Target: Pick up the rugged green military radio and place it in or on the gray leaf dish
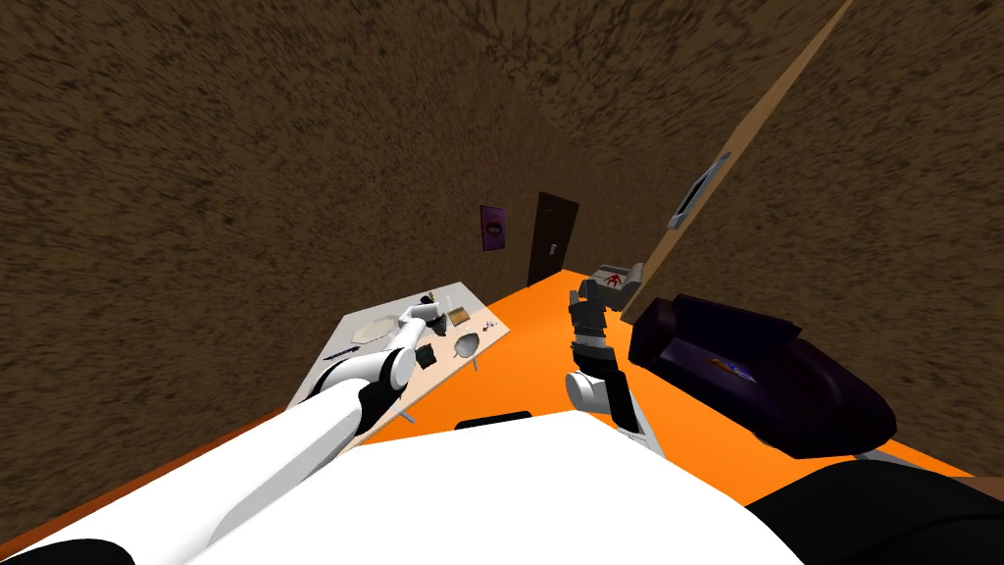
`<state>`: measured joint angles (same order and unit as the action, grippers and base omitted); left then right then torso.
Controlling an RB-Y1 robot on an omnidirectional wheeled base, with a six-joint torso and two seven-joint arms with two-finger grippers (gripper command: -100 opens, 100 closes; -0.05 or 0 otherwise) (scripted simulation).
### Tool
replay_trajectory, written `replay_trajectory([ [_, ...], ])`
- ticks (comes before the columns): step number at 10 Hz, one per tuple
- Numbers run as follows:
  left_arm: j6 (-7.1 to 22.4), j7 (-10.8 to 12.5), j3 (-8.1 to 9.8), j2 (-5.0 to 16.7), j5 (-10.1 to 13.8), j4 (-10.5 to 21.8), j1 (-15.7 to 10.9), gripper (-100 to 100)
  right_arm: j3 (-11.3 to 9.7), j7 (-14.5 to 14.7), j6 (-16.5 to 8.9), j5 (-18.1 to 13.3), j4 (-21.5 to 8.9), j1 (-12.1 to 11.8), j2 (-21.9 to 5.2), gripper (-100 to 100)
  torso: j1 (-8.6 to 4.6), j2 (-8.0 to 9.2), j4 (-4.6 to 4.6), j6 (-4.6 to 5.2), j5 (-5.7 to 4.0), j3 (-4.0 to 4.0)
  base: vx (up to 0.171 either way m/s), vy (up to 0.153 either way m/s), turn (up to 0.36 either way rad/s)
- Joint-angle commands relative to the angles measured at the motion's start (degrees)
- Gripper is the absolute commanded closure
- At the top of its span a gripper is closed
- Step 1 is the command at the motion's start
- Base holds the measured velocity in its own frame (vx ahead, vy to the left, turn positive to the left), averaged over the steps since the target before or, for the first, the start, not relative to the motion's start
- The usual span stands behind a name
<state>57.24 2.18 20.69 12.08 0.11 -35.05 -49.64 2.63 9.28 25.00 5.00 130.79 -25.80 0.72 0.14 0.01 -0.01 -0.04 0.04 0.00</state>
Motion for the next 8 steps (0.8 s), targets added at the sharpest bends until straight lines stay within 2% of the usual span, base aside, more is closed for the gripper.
replay_trajectory([
  [1, 1.9, 0.6, 0.21, -0.1, -0.3, 0.8, -0.3, -100, 0.0, 0.0, 0.0, 0.0, 0.0, 0.0, 0.0, 0, 0.00, 0.00, 0.00, 0.00, 0.00, 0.00, 0.004, 0.038, 0.005],
  [2, 3.9, 1.6, 0.68, 0.0, -0.9, 3.2, -1.4, -100, 0.0, 0.0, 0.0, 0.0, 0.0, 0.0, 0.0, 0, 0.00, 0.00, 0.00, 0.00, 0.01, 0.00, 0.005, 0.051, 0.017],
  [3, 4.7, 1.6, 0.68, 0.0, -0.9, 3.2, -1.4, -100, 0.0, 0.0, 0.0, 0.0, 0.0, 0.0, 0.0, 0, 0.05, 0.00, 0.00, -0.01, 0.02, 0.00, 0.006, 0.045, 0.008],
  [4, 7.2, 2.5, 1.11, 0.2, -1.4, 4.7, -2.3, -100, 0.0, 0.0, 0.0, 0.0, 0.0, 0.0, 0.0, 0, 0.03, -0.01, 0.00, 0.00, 0.01, -0.01, 0.011, 0.053, 0.014],
  [5, 7.2, 2.5, 1.11, 0.2, -1.4, 5.3, -2.3, -100, 0.0, 0.0, 0.0, 0.0, 0.0, 0.0, 0.0, 0, 0.07, -0.03, 0.00, -0.01, 0.01, -0.02, 0.010, 0.047, 0.006],
  [6, 8.9, 3.4, 1.49, 0.4, -2.0, 7.3, -3.1, -100, 0.0, 0.0, 0.0, 0.0, 0.0, 0.0, 0.0, 0, 0.04, -0.02, -0.01, 0.00, 0.02, -0.01, 0.002, 0.048, 0.016],
  [7, 9.6, 3.4, 1.49, 0.4, -2.0, 7.3, -3.1, -100, 0.0, 0.0, 0.0, 0.0, 0.0, 0.0, 0.0, 0, 0.06, 0.00, 0.00, -0.01, 0.02, 0.00, 0.004, 0.041, 0.008],
  [8, 11.3, 4.2, 1.83, 0.7, -2.5, 9.0, -3.8, -100, 0.0, 0.0, 0.0, 0.0, 0.0, 0.0, 0.0, 0, 0.02, 0.00, 0.00, 0.00, 0.01, 0.00, 0.009, 0.051, 0.015],
])
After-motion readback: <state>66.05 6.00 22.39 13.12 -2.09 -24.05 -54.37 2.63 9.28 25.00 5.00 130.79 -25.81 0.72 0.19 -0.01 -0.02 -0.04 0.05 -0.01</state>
